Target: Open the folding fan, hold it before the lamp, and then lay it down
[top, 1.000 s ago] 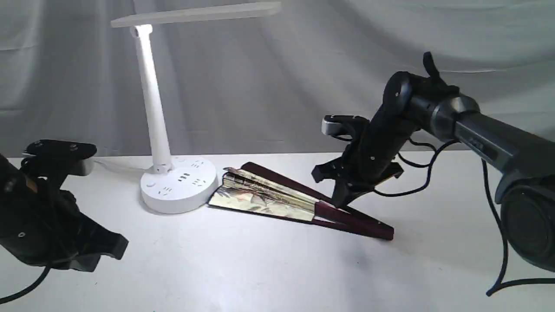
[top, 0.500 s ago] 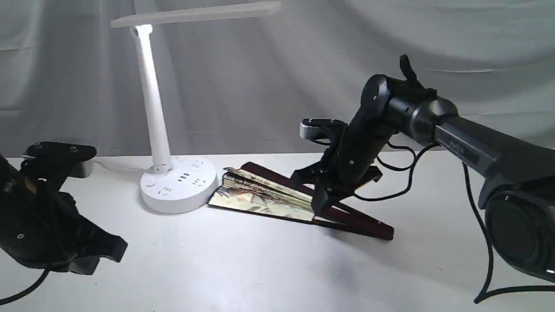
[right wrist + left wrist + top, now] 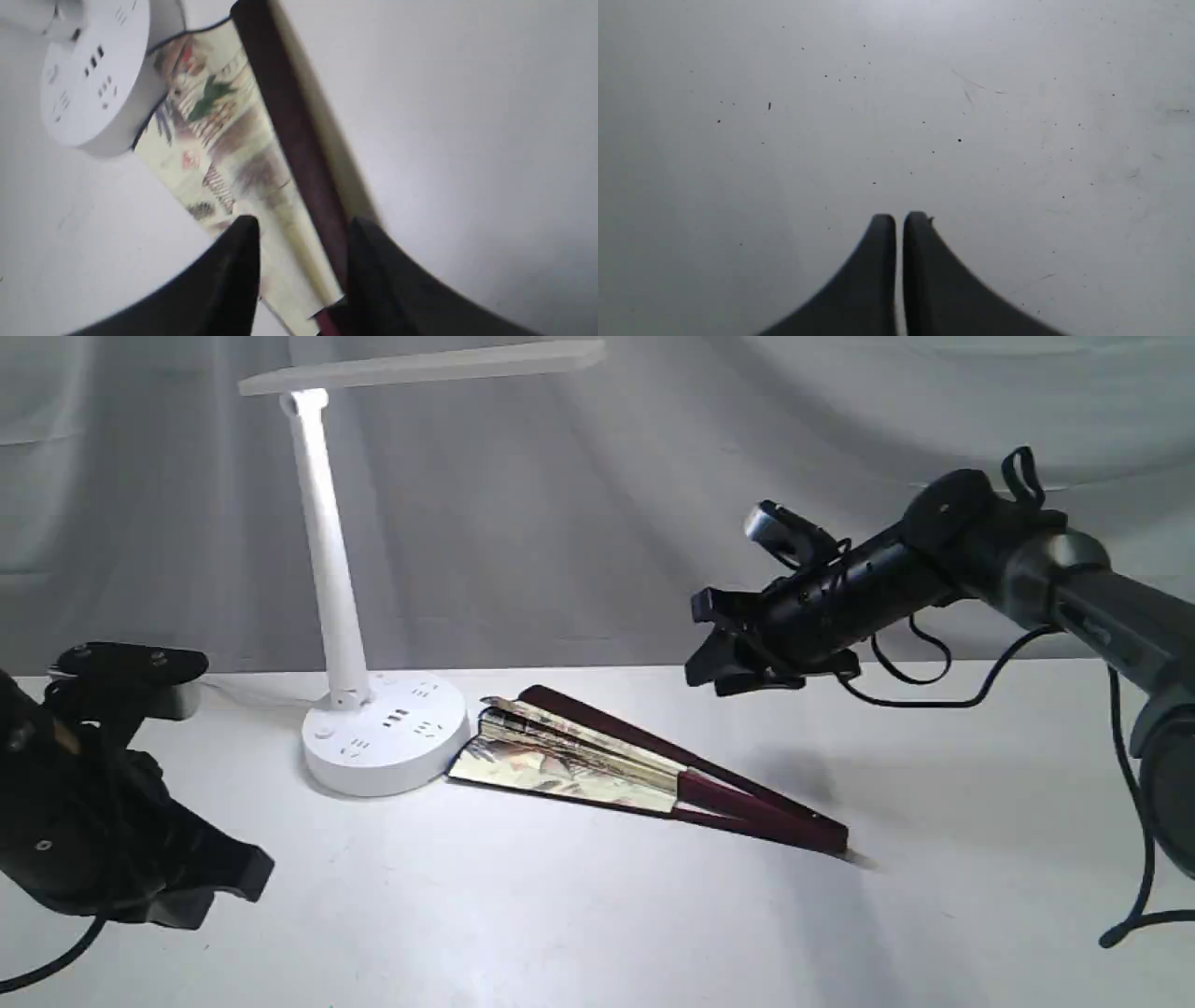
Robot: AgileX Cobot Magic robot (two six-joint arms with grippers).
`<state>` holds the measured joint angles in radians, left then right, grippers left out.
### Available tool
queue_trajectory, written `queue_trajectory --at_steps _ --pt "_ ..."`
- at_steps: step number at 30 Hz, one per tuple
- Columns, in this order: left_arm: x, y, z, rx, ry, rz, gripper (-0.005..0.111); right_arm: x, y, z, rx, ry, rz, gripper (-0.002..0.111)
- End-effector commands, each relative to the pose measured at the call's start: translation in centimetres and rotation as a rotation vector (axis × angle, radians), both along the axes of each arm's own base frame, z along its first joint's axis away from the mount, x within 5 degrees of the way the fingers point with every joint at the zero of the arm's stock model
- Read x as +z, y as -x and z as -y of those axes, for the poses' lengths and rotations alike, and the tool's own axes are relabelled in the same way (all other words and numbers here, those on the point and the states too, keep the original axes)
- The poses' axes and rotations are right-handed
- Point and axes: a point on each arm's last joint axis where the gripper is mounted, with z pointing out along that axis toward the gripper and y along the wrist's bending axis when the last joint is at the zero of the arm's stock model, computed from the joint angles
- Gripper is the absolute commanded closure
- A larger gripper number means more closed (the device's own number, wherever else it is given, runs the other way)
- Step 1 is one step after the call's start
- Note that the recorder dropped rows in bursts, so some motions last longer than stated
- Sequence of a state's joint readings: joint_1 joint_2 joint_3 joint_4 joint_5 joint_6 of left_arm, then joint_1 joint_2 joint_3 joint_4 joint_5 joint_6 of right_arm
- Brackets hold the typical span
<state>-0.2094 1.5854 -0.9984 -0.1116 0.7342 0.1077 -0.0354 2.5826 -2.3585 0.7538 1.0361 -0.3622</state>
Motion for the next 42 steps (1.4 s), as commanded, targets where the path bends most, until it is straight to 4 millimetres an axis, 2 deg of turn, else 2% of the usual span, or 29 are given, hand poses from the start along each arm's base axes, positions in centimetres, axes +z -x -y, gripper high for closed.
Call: queue_trajectory --at_steps 1,9,16,19,25,33,36,42 --pt "0.3 -0.2 0.2 -0.003 0.005 0.016 0.107 0.1 -0.5 0.5 -0.031 -0.035 0.053 0.075" --pt "0.3 -0.2 0.2 -0.003 0.006 0.018 0.107 -4.4 -1.4 0.0 -0.038 -0.130 0.065 0.075" --pt "0.3 -0.3 0.2 -0.001 0.008 0.034 0.107 -7.4 -1.5 -0.8 -0.051 -0.144 0.041 0.075" --pt "0.3 -0.3 0.2 -0.001 0.008 0.034 0.107 -8.2 -1.4 -1.8 -0.027 -0.138 0.036 0.075" --pt "0.3 -0.3 0.2 -0.001 0.008 0.034 0.107 -8.3 -1.2 -3.2 0.008 -0.137 0.025 0.075" --pt "0.3 -0.3 0.2 -0.002 0.008 0.030 0.107 -8.3 -0.7 -3.3 0.028 -0.167 -0.028 0.077" --pt "0.3 -0.3 0.2 -0.002 0.008 0.030 0.107 -8.0 -0.8 -3.0 0.015 -0.222 -0.040 0.083" --pt "0.3 -0.3 0.2 -0.002 0.008 0.030 0.107 -7.6 -0.5 -2.7 0.027 -0.294 -0.065 0.103"
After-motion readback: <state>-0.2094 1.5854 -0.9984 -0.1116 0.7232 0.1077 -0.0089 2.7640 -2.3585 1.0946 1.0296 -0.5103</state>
